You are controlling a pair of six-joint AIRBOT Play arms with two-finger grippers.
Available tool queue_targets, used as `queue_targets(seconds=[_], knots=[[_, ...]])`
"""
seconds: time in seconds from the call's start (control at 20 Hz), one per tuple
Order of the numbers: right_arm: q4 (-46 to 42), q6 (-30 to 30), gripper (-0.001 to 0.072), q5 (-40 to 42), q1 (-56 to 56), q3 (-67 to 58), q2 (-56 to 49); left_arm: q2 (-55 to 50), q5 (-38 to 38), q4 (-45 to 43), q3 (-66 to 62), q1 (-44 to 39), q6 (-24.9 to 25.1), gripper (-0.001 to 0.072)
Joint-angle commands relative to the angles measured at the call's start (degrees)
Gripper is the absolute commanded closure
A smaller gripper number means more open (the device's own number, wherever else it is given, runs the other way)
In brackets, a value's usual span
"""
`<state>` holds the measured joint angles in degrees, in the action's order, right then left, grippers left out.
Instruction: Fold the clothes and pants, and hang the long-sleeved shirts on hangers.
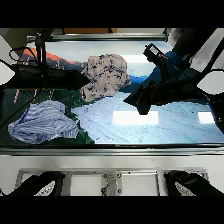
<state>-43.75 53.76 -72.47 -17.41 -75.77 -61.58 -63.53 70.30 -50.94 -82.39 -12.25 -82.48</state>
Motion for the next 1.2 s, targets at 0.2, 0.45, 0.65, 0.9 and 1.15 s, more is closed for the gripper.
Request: queue_targets(seconds=[0.2, 0.45, 0.65, 0.9, 1.15], knots=[[0.0, 0.0, 0.0696, 0.0, -0.1, 0.0, 0.0, 0.0, 0.0, 0.0, 0.0, 0.0, 0.0, 0.0695], [0.0, 0.0, 0.0696, 0.0, -0.1, 0.0, 0.0, 0.0, -0.6, 0.0, 0.0, 0.0, 0.0, 0.0695], [0.0, 0.0, 0.0696, 0.0, -0.1, 0.0, 0.0, -0.1, -0.8, -7.0, 0.0, 1.4, 2.6, -0.0010], [0.0, 0.0, 0.0696, 0.0, -0.1, 0.0, 0.0, -2.6, 4.3, -42.9, 4.4, 6.6, -8.7, -0.0006], [0.0, 0.0, 0.0696, 0.0, -0.1, 0.0, 0.0, -9.1, -3.5, -45.0, 21.6, 13.1, -10.6, -0.0005]])
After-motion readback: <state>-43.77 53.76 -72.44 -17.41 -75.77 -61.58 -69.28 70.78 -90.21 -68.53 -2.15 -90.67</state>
